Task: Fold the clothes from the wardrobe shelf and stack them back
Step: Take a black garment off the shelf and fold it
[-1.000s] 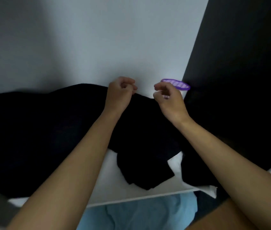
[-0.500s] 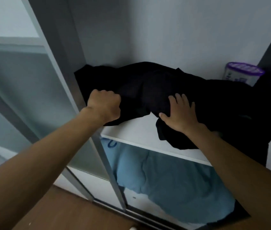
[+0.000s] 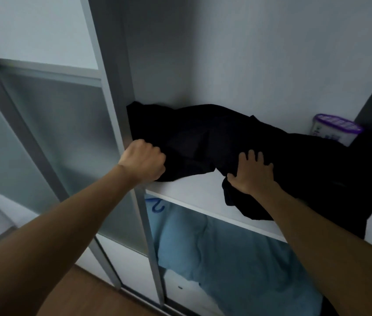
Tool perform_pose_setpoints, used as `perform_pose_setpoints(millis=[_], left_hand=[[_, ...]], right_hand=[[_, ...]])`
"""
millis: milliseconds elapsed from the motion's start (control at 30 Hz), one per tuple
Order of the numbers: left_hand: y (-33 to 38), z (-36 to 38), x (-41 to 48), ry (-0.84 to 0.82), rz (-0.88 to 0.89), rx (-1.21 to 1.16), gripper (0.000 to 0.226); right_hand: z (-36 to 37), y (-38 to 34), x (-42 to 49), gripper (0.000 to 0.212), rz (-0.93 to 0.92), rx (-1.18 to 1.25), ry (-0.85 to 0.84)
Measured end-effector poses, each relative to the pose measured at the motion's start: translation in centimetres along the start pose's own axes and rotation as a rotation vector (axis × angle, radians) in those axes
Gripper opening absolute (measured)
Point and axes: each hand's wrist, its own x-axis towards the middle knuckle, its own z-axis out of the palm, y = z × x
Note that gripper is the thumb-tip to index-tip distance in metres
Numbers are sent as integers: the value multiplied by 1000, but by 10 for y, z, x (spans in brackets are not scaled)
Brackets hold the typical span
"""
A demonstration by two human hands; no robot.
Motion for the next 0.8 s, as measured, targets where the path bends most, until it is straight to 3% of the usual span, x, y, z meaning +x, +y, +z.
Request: perform_pose_setpoints(millis=[267,533,667,800], left_hand=[[-45,39,-6,-20,-35,45,37],[-102,93,-20,-190,-70,-29,30],[-133,109,-30,-265,-101,-68,31],[-150,126,-37,-275,-161,-87,29]], right_hand=[[-26,-18,-2,94,47,-66,-144],[-47,-107,3,48,-250,208,237],[-46,-164,27,58,-300,172,198],[-33,-205,54,71,-307,-25,126]])
